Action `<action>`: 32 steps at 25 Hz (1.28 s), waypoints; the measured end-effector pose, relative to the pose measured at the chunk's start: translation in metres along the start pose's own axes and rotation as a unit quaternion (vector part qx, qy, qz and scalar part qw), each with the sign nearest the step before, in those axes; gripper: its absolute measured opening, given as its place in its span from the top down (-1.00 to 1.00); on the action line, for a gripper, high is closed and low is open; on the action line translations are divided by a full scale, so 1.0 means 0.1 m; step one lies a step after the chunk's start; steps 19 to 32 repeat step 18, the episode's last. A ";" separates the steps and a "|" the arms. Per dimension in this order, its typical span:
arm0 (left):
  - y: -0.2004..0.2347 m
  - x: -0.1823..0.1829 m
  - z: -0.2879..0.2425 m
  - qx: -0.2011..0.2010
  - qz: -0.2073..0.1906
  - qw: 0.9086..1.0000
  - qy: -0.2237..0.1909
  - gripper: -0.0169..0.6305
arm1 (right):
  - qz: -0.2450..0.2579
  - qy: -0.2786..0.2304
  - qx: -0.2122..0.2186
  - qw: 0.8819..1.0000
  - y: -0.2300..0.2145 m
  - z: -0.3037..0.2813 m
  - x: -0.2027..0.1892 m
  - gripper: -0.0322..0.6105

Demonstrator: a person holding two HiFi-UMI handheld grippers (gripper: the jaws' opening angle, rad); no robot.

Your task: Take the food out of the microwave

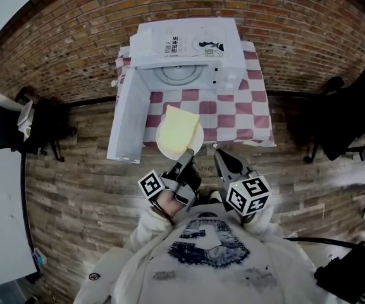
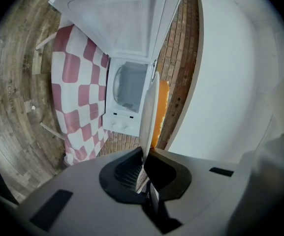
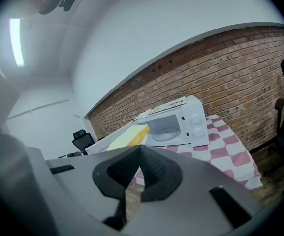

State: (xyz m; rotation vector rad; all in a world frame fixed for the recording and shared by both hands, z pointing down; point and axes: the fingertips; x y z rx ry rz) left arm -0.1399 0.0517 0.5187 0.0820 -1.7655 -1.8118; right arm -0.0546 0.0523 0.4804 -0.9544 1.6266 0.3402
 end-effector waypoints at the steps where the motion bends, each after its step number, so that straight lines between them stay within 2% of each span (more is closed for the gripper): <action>1: 0.00 0.00 -0.01 0.000 0.000 1.000 -0.002 0.89 | 0.000 0.000 0.001 1.000 -0.01 0.00 0.00 0.86; 32: 0.08 -0.08 -0.11 0.001 0.001 1.000 -0.005 0.89 | -0.006 0.001 0.004 1.000 -0.17 0.04 -0.01 0.86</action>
Point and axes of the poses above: the fingertips, and each gripper's own axes: z backward along the fingers, y to its left, x out of its top, and after that the axes turned 8 degrees about z, right-handed
